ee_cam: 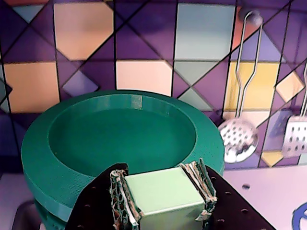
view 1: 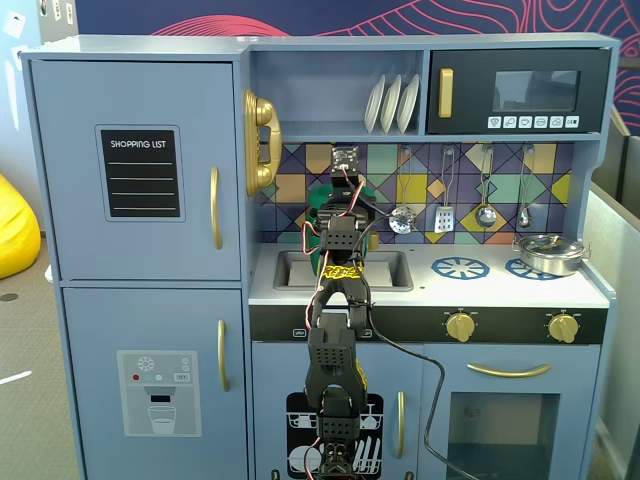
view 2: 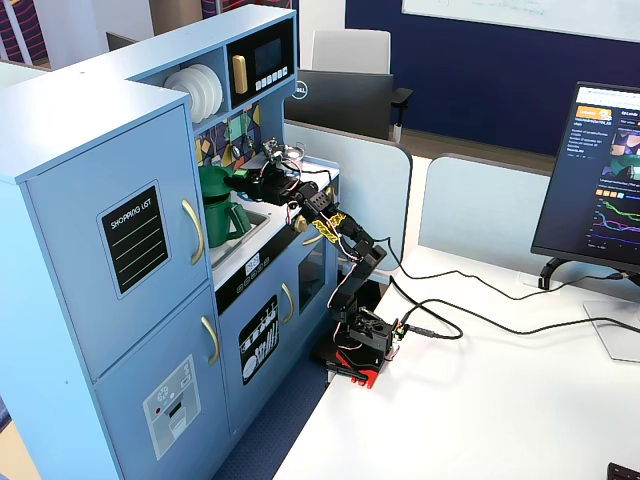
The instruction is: Pick up the lid from the counter and put it on the green recipient
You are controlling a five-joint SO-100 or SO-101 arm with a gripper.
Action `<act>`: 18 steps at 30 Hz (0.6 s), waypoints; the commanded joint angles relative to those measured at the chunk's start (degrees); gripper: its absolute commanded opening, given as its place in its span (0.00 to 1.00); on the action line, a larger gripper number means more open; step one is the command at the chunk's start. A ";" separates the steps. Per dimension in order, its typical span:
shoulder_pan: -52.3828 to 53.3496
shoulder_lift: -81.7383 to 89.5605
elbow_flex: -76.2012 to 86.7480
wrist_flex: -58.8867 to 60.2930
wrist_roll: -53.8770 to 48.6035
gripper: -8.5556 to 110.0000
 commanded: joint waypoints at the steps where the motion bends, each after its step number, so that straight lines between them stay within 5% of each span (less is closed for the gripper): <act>1: -0.79 3.69 0.26 -0.62 -0.44 0.07; 18: -2.29 -0.97 2.11 -5.01 -0.70 0.07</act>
